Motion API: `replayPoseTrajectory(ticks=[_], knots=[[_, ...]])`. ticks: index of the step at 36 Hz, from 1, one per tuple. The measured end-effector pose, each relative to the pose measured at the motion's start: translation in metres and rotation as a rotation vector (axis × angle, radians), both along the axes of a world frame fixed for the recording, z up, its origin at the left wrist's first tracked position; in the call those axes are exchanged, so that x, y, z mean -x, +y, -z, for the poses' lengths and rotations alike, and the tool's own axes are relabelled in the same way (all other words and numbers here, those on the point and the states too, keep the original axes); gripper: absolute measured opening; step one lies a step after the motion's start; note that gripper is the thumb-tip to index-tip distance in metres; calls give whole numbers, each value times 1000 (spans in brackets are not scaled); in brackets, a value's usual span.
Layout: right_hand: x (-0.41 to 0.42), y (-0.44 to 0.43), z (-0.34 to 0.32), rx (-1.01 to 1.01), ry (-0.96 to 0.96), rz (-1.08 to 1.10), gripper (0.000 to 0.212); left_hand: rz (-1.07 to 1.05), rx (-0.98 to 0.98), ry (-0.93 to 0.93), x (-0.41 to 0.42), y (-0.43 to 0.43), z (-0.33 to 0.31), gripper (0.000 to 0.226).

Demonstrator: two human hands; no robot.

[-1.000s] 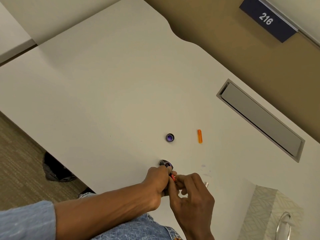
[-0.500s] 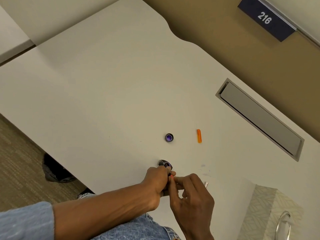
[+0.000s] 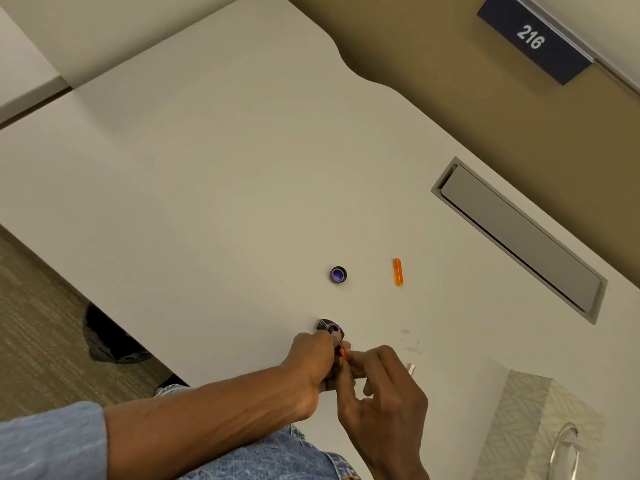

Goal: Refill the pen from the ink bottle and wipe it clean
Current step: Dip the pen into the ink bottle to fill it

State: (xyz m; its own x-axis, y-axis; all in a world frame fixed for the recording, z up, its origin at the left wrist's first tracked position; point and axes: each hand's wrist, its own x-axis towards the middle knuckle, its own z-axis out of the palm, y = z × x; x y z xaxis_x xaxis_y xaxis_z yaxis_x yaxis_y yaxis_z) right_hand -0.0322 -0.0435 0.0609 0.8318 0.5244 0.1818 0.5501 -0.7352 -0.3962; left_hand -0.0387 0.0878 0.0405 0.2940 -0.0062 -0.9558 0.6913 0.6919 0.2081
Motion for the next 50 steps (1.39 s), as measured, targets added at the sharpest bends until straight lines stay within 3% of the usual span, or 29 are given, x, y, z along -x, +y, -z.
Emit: replayPoseTrajectory(ticks=[30,35,50], knots=[[-1,1,-5,16,-31,1,6,8,-17,12,-2,-1,2,27],[-2,-1,-7,-2,-9,-19,17,15,-19,14,-2,-1,1,27],[0,0,-4,12,-7,-19,5,9,9,16,-3,-1,1,29]])
